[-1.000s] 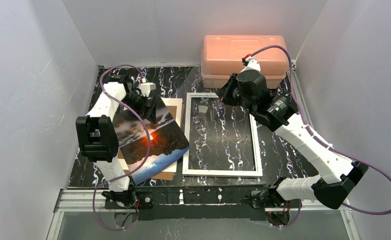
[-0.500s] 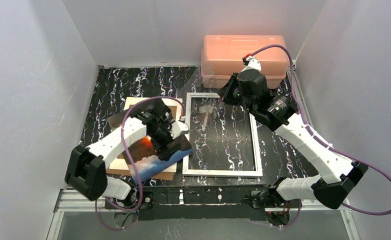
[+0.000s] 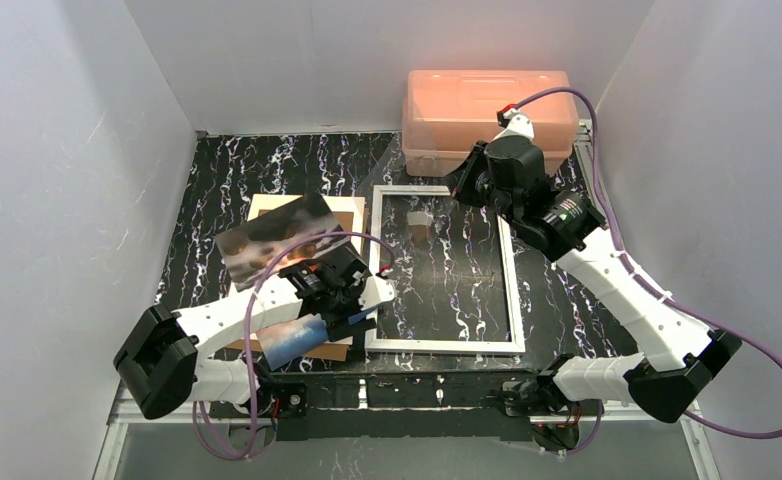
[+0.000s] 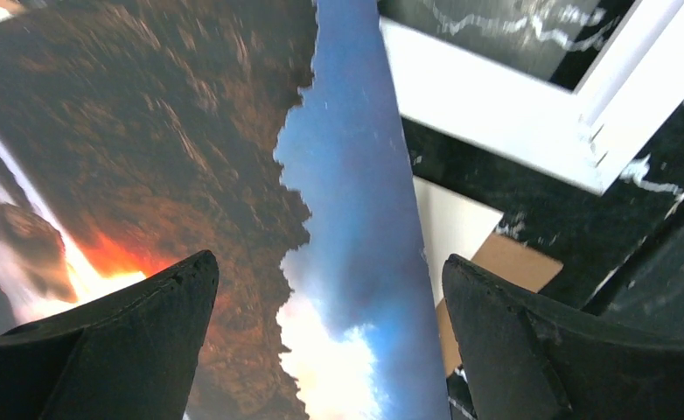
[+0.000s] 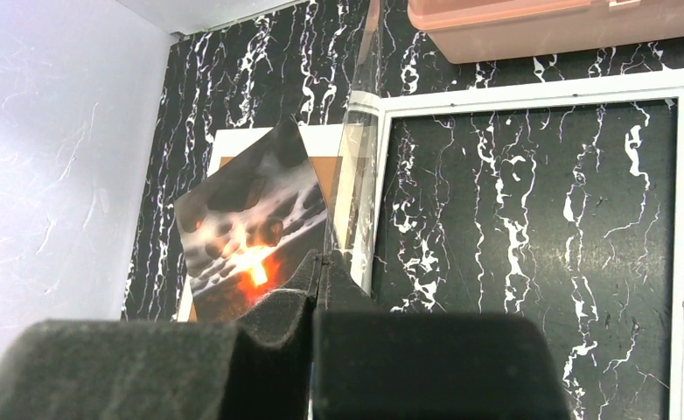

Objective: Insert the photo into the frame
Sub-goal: Move the photo to the center of the board.

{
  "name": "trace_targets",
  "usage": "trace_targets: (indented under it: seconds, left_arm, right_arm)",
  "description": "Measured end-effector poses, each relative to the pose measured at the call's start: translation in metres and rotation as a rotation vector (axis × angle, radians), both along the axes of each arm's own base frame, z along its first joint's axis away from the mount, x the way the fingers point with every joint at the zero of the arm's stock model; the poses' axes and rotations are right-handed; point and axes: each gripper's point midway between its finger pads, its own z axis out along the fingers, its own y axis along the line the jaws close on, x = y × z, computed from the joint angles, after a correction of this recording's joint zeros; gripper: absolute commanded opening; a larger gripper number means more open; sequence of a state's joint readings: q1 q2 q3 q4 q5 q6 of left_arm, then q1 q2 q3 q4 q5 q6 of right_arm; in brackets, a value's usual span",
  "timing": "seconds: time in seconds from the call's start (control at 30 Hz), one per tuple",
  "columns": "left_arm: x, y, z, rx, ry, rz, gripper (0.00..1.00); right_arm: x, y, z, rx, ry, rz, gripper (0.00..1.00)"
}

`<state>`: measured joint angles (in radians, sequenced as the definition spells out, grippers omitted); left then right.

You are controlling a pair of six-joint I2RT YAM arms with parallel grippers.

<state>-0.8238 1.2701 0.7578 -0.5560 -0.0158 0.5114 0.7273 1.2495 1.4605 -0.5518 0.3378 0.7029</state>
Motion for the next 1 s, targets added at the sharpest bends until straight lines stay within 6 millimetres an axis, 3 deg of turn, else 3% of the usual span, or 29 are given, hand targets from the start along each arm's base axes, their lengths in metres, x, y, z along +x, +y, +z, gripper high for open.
trace_targets:
  seconds: [0.27, 0.53, 0.83, 1.0]
  left_arm:
    - [0.009, -0.018, 0.0, -0.056, -0.085, 0.051, 0.98]
    - [0.001, -0.002, -0.021, -0.005, -0.08, 0.075, 0.99]
    - [0.014, 0.002, -0.018, 0.018, -0.157, 0.107, 0.99]
    - [0.024, 0.019, -0.016, 0.032, -0.179, 0.166, 0.99]
  right_arm:
    - [-0.001, -0.006, -0.002, 0.003, 0.002, -0.012, 0.01]
    - [0.002, -0.01, -0.006, 0.004, 0.009, -0.023, 0.01]
    - [0.003, -0.01, -0.007, 0.016, 0.014, -0.018, 0.01]
    - [0.003, -0.008, -0.012, 0.027, 0.025, -0.014, 0.01]
